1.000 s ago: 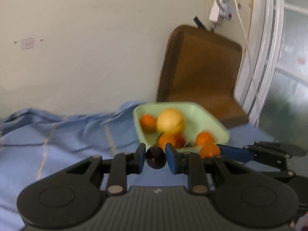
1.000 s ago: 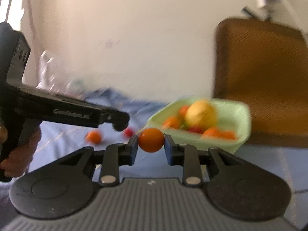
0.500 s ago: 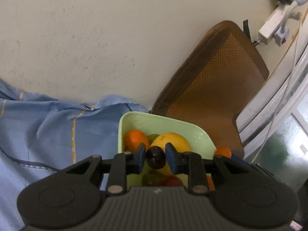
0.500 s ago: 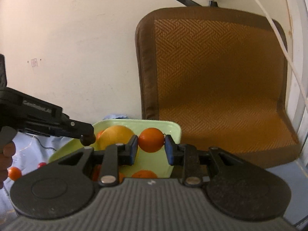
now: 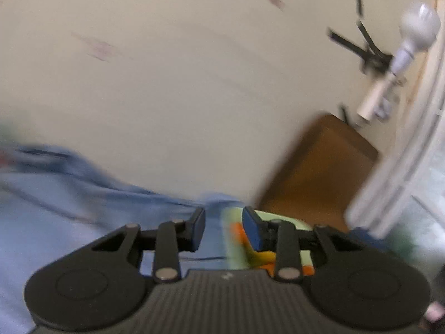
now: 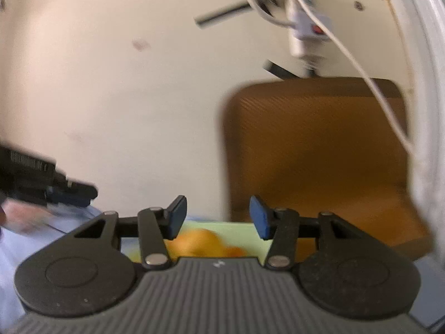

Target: Organize fruits

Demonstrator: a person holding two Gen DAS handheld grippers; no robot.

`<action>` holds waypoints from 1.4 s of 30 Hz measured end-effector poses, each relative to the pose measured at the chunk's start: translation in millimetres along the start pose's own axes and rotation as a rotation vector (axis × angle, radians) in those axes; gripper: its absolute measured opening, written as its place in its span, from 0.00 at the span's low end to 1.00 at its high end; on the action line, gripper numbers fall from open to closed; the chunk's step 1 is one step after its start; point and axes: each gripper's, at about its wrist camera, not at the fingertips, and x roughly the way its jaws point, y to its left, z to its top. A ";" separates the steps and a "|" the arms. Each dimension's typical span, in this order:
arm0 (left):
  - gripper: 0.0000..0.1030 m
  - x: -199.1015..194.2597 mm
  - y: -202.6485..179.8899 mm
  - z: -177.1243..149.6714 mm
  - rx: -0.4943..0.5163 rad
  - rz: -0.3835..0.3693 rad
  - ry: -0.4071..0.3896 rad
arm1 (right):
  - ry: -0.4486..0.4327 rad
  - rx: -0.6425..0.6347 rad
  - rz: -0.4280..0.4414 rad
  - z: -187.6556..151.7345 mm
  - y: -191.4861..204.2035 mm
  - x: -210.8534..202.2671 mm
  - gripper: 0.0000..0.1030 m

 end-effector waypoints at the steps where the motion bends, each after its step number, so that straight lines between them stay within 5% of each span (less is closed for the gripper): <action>1: 0.29 -15.4 10.7 -6.8 0.013 0.058 -0.016 | 0.006 0.017 0.063 2.9 8.1 -3.0 0.50; 6: 0.33 -36.6 35.0 -48.8 0.047 0.139 0.048 | 0.164 -0.151 0.258 -11.2 87.3 10.5 0.36; 9: 0.39 -21.8 26.2 -66.1 0.126 0.131 0.107 | 0.286 -0.273 0.255 -37.3 124.4 36.9 0.22; 15: 0.49 -2.2 20.2 -89.3 0.245 0.108 0.173 | 0.434 -0.280 0.176 -60.6 134.8 75.0 0.21; 25: 0.41 16.2 23.4 -88.3 0.209 0.096 0.196 | 0.454 -0.233 0.160 -61.4 136.5 88.0 0.21; 27: 0.30 15.4 22.4 -89.5 0.216 0.084 0.198 | 0.457 -0.235 0.172 -61.3 135.9 88.1 0.22; 33: 0.29 2.5 13.2 -95.3 0.236 0.096 0.201 | 0.462 -0.253 0.168 -62.3 136.2 78.4 0.21; 42: 0.29 -32.6 -25.5 -118.6 0.225 -0.052 0.220 | 0.411 -0.195 0.137 -59.1 111.9 -19.1 0.21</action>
